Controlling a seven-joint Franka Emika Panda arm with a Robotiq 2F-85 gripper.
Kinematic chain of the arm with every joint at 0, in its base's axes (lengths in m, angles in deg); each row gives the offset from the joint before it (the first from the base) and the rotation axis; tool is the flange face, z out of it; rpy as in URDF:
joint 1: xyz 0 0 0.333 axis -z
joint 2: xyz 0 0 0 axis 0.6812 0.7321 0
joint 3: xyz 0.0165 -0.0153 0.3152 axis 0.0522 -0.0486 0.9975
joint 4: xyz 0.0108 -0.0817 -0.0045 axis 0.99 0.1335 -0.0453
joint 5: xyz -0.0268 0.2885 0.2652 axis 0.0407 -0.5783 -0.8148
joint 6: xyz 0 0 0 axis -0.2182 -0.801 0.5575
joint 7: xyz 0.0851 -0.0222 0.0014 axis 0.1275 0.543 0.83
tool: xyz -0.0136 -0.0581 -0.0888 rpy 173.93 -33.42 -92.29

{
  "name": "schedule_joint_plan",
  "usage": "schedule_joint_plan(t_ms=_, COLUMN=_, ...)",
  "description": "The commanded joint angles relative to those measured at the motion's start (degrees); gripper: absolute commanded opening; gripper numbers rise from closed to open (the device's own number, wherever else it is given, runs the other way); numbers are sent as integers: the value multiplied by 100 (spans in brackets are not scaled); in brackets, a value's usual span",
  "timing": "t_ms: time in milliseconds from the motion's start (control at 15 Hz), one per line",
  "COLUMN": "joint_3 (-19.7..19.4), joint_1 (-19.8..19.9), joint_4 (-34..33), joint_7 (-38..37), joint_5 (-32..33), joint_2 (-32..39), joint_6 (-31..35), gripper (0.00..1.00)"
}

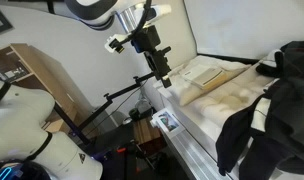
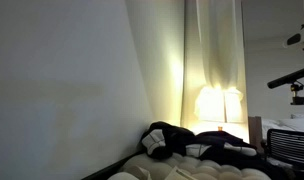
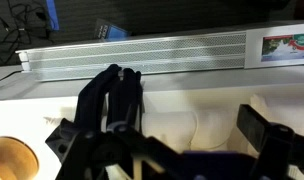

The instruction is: Unfold the black cloth on the bed.

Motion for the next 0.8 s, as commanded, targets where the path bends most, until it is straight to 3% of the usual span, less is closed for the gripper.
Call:
schedule_joint_plan(t_ms=0, joint_3=10, joint_1=9, joint_4=-7, joint_7=3, joint_5=-6, joint_2=4, joint_6=-11, gripper=100)
schedule_joint_plan(t_ms=600, joint_3=10, joint_1=9, joint_4=-4, joint_7=3, joint_5=-6, joint_2=24, joint_6=-11, gripper=100)
schedule_joint_plan(t_ms=733, joint_3=12, joint_1=85, joint_4=-143, joint_7=-258, joint_5=0, joint_2=347, joint_6=156, gripper=100)
